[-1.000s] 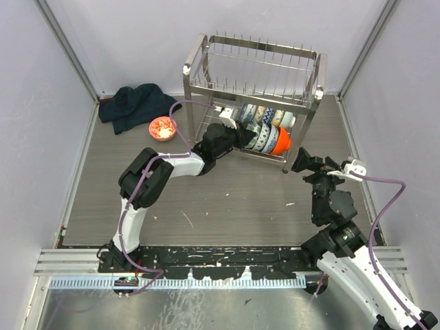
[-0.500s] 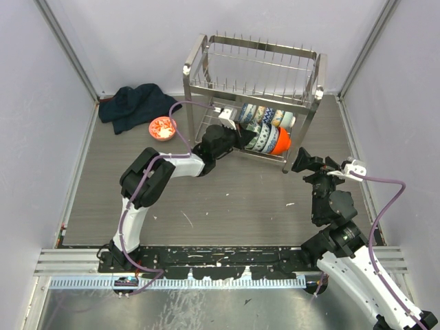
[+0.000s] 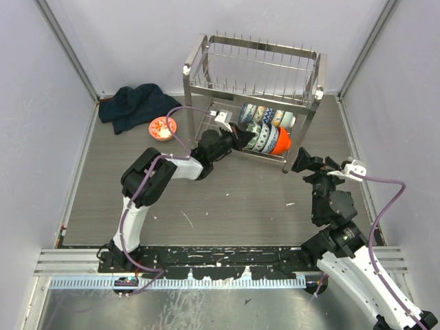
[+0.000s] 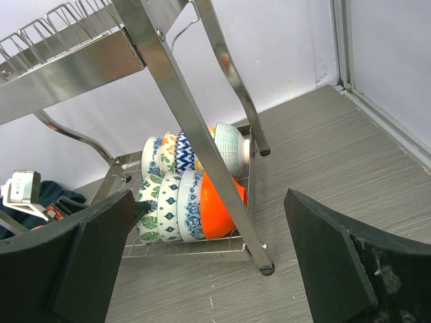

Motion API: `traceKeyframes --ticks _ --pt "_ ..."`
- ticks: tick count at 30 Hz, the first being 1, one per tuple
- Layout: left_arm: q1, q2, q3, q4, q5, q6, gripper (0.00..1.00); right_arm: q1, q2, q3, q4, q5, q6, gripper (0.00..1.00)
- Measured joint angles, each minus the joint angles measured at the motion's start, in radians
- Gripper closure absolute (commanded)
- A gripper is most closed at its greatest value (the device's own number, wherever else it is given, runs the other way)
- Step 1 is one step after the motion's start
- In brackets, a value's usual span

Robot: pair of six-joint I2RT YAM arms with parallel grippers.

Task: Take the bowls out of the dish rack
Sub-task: Pick up the bowl from the dish rack.

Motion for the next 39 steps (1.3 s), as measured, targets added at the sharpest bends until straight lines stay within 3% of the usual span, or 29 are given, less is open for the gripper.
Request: traceKeyframes --ticks 12,39 --pt "0.005 0.023 -0.021 0.109 0.029 -0.060 1.00 0.000 -0.006 0.000 -0.001 0.003 0.000 0.00" --pt "0.013 0.022 -0.066 0.186 0.014 -0.083 1.00 0.000 -0.006 0.000 -0.001 0.003 0.000 0.00"
